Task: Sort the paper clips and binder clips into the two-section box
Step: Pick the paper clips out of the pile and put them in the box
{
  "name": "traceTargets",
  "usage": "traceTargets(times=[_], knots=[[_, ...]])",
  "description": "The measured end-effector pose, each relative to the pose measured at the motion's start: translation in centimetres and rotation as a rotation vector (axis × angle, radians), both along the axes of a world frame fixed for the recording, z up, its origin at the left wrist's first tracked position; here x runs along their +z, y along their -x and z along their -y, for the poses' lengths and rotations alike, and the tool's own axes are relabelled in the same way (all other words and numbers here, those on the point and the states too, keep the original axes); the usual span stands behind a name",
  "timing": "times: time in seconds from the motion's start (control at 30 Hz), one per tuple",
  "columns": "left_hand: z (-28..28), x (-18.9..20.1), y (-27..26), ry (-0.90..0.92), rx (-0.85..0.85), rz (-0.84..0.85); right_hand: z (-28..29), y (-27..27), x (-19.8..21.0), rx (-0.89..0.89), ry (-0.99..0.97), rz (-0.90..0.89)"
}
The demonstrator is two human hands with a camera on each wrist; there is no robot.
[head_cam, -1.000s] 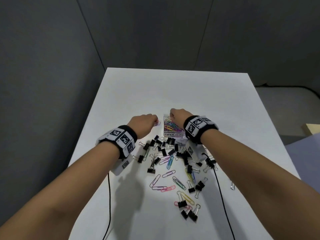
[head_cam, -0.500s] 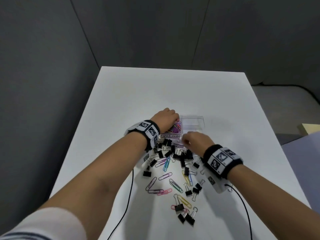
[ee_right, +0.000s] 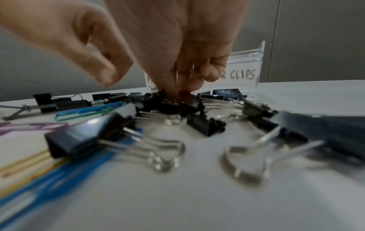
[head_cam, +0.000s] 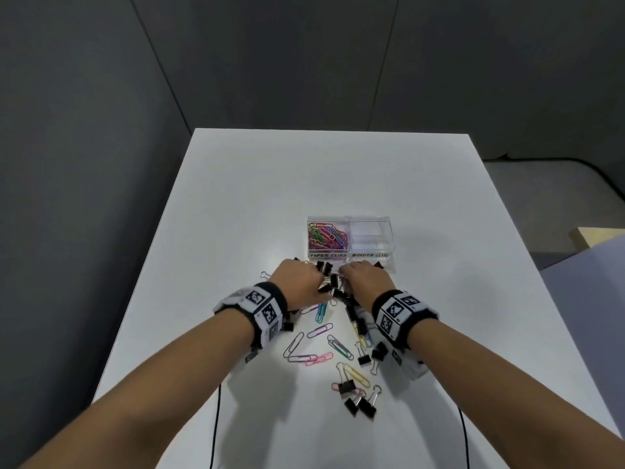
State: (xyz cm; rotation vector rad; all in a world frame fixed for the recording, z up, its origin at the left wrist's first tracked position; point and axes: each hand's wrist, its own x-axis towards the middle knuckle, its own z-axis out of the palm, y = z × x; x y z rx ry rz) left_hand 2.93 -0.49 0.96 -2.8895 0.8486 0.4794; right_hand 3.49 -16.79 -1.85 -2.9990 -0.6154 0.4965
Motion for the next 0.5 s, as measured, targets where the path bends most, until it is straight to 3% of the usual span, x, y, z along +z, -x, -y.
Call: traceTargets(times=[0.2, 0.3, 0.4, 0.5], knots=[[0.2, -2.1, 3.1, 0.092, 0.160, -0.045, 0.5, 1.9, 0.2, 0.008, 0.010, 0.017], [0.1, -2.7, 3.9, 0.159, 0.237, -0.058, 1.1, 2.7, 0.9, -0.034, -0.080, 0.006], [-0.4, -3.2, 4.5, 0.192, 0.219, -0.039, 2.0, 3.5, 2.1, -0.145, -0.200, -0.056], [-1.1, -3.2, 5.0, 0.254, 0.172, -0.027, 2.7, 4.7, 3.0, -0.151, -0.197, -0.108]])
